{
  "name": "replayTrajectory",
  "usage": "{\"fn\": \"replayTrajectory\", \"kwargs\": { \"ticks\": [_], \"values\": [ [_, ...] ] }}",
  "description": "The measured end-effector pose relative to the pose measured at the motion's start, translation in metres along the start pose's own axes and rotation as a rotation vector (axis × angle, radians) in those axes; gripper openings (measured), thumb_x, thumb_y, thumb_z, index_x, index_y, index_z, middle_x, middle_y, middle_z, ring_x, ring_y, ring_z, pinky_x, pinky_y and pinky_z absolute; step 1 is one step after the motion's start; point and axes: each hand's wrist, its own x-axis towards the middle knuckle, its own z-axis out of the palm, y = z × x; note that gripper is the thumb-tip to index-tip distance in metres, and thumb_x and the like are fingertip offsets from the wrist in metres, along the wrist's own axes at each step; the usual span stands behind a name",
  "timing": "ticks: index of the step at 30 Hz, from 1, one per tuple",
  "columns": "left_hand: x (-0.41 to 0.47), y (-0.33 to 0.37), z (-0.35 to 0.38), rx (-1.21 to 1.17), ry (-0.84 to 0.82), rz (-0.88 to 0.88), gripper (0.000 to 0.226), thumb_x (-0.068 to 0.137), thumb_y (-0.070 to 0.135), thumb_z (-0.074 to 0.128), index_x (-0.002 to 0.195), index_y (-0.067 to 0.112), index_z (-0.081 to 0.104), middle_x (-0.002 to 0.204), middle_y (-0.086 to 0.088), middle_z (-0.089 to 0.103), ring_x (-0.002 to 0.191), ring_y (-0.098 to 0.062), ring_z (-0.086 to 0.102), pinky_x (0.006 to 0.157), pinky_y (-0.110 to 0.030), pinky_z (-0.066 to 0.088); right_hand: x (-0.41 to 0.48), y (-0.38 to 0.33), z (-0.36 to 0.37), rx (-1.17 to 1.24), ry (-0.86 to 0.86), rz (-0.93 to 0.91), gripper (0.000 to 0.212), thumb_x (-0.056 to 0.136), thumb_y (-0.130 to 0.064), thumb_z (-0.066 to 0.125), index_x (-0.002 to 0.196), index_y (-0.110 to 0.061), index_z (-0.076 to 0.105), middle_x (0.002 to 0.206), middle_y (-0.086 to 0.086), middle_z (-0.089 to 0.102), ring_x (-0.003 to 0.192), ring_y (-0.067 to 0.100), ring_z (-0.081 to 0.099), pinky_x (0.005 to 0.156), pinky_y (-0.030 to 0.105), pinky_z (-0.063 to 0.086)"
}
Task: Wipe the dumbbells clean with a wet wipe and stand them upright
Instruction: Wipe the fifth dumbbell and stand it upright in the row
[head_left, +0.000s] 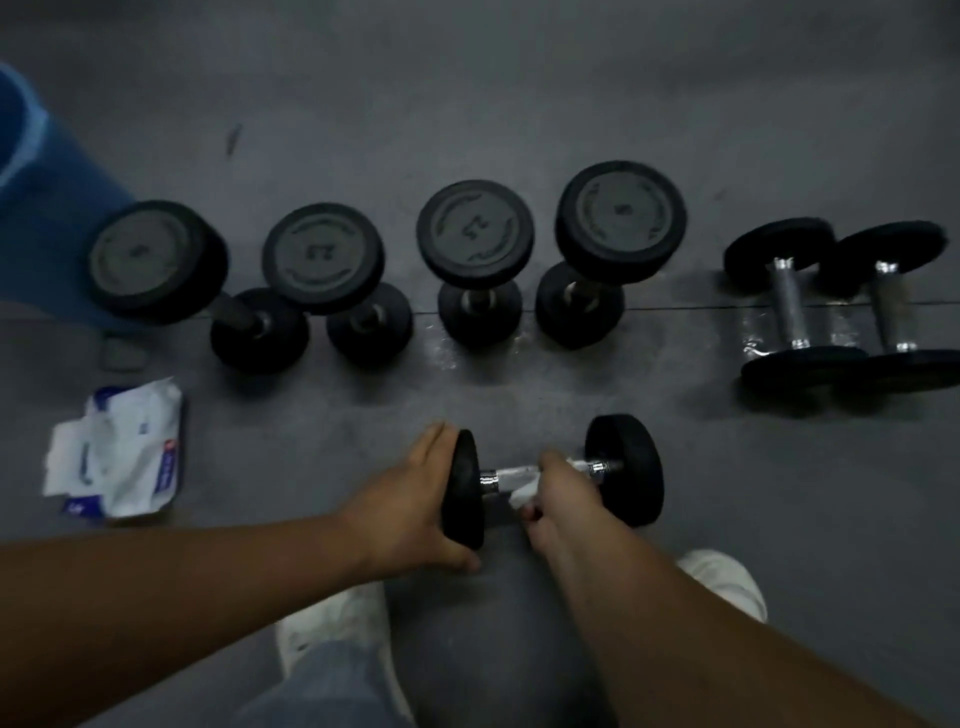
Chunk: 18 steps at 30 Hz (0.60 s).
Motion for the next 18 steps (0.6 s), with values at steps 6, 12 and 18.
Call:
{"fn": "replayTrajectory", "kwargs": {
  "ticks": [6, 12, 18],
  "values": [
    [-0.027, -0.052, 0.037, 0.047, 0.091, 0.023, 0.122, 0.061, 0.056, 0.082, 0.154, 0.021, 0.010, 0.155, 0.005, 0.017, 0.123, -0.020, 0.050, 0.097, -0.030, 0.046, -0.016, 0.062, 0.007, 0.069, -0.016, 0.024, 0.021, 0.092, -0.012, 0.055, 0.073, -0.013, 0.046, 0.068, 0.003, 0.047, 0.030, 0.004, 0.043, 0.030, 0.013, 0.032],
    [-0.018, -0.067, 0.044, 0.010, 0.148, 0.080, 0.116, 0.058, 0.057, 0.081, 0.149, 0.023, 0.019, 0.148, 0.006, 0.027, 0.118, -0.020, 0.051, 0.093, -0.034, 0.048, -0.070, 0.036, -0.008, -0.165, -0.131, 0.146, 0.018, 0.098, -0.024, 0.056, 0.100, -0.006, 0.056, 0.079, 0.009, 0.053, 0.058, 0.014, 0.051, 0.036, 0.018, 0.038],
    [-0.039, -0.061, 0.058, 0.141, 0.294, 0.129, 0.121, 0.055, 0.048, 0.089, 0.152, 0.014, 0.026, 0.160, -0.008, 0.024, 0.134, -0.027, 0.046, 0.101, -0.035, 0.045, -0.101, 0.038, -0.008, -0.894, -0.231, -0.386, 0.015, 0.091, -0.008, 0.045, 0.106, -0.011, 0.048, 0.088, 0.007, 0.052, 0.076, 0.021, 0.054, 0.068, 0.031, 0.048]
  ]
}}
